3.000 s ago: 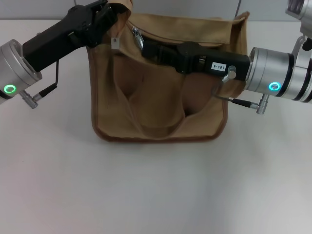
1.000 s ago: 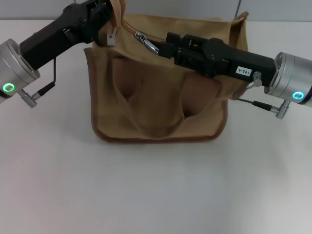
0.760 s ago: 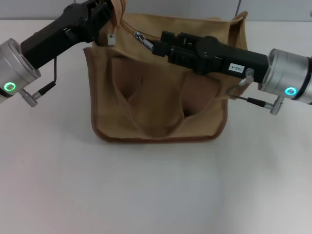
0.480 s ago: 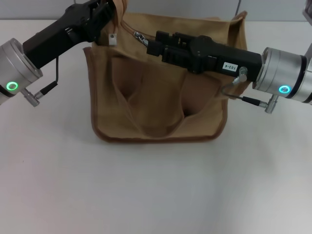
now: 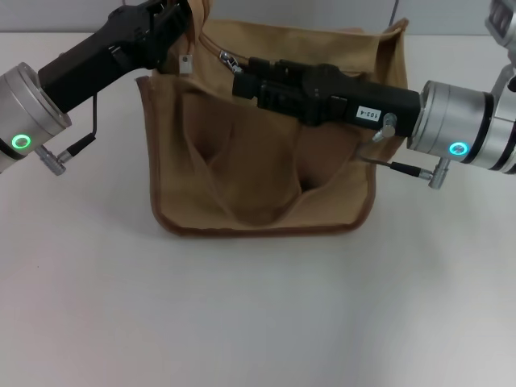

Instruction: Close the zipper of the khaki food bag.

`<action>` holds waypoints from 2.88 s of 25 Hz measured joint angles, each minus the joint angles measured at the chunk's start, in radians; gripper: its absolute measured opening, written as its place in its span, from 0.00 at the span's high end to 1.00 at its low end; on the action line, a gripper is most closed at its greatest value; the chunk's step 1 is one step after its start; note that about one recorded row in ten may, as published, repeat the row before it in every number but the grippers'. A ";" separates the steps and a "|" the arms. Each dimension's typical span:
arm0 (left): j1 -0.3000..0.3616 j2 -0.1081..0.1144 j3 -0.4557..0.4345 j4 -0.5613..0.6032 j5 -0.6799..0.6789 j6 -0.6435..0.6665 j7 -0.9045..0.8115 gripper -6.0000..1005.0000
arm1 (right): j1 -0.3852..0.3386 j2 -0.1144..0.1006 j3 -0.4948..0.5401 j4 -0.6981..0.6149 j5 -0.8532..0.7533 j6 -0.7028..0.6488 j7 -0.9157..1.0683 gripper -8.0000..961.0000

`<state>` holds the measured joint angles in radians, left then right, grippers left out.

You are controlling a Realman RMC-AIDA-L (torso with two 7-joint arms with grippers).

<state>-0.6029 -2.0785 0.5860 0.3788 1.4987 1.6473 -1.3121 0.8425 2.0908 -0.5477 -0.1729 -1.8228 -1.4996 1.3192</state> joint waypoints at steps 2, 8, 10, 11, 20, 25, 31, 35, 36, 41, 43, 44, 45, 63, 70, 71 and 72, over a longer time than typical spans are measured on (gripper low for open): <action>0.000 0.000 0.000 0.000 0.000 -0.002 0.000 0.97 | 0.004 0.000 -0.011 0.007 0.002 0.000 0.000 0.43; -0.001 0.000 0.000 -0.001 0.000 -0.021 0.002 0.97 | 0.005 0.000 -0.012 0.011 0.003 -0.003 0.000 0.43; -0.001 0.000 0.000 -0.002 -0.001 -0.023 0.002 0.97 | 0.005 0.000 -0.012 0.012 0.003 -0.006 0.000 0.43; -0.002 0.000 0.000 -0.003 -0.001 -0.024 0.002 0.97 | 0.005 0.000 -0.012 0.013 0.003 -0.009 0.000 0.43; -0.012 0.000 0.000 -0.003 -0.002 -0.048 0.002 0.97 | 0.018 0.000 -0.012 0.023 0.001 0.020 -0.003 0.44; -0.017 0.000 0.001 -0.005 -0.002 -0.063 0.002 0.97 | 0.028 0.000 -0.017 0.029 0.000 0.040 0.005 0.44; -0.018 0.000 0.001 -0.006 -0.002 -0.063 0.002 0.97 | 0.046 0.000 -0.043 0.046 -0.001 0.059 0.059 0.44; -0.021 0.000 -0.001 -0.006 -0.003 -0.056 0.002 0.97 | 0.059 0.000 -0.054 0.056 -0.001 0.070 0.085 0.44; -0.021 0.000 -0.001 -0.006 -0.005 -0.054 0.002 0.97 | 0.061 0.000 -0.055 0.054 -0.001 0.081 0.100 0.44; -0.026 0.000 0.001 -0.006 -0.012 -0.047 0.006 0.97 | 0.071 -0.001 -0.074 0.038 0.002 0.092 0.138 0.44; -0.028 -0.001 0.001 -0.006 -0.012 -0.035 0.012 0.97 | 0.075 -0.001 -0.078 0.035 0.002 0.108 0.148 0.44; -0.029 -0.001 0.002 -0.006 -0.012 -0.027 0.013 0.97 | 0.076 -0.001 -0.079 0.035 0.002 0.113 0.152 0.44; -0.029 -0.001 0.001 -0.006 -0.012 -0.017 0.013 0.97 | 0.077 -0.001 -0.081 0.035 0.002 0.114 0.155 0.44; -0.039 -0.002 0.001 -0.017 -0.032 0.015 0.014 0.97 | 0.070 0.000 -0.070 0.024 0.005 0.117 0.149 0.56; -0.037 -0.002 0.001 -0.018 -0.033 0.006 0.014 0.97 | 0.069 0.000 -0.068 0.024 0.006 0.123 0.133 0.65; -0.037 -0.002 0.001 -0.018 -0.033 0.005 0.014 0.97 | 0.069 0.000 -0.068 0.024 0.006 0.123 0.133 0.69; -0.036 -0.002 0.002 -0.018 -0.033 0.005 0.014 0.97 | 0.069 0.000 -0.068 0.024 0.006 0.123 0.133 0.73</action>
<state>-0.6391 -2.0800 0.5875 0.3606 1.4654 1.6522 -1.2978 0.9111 2.0908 -0.6154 -0.1488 -1.8167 -1.3765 1.4522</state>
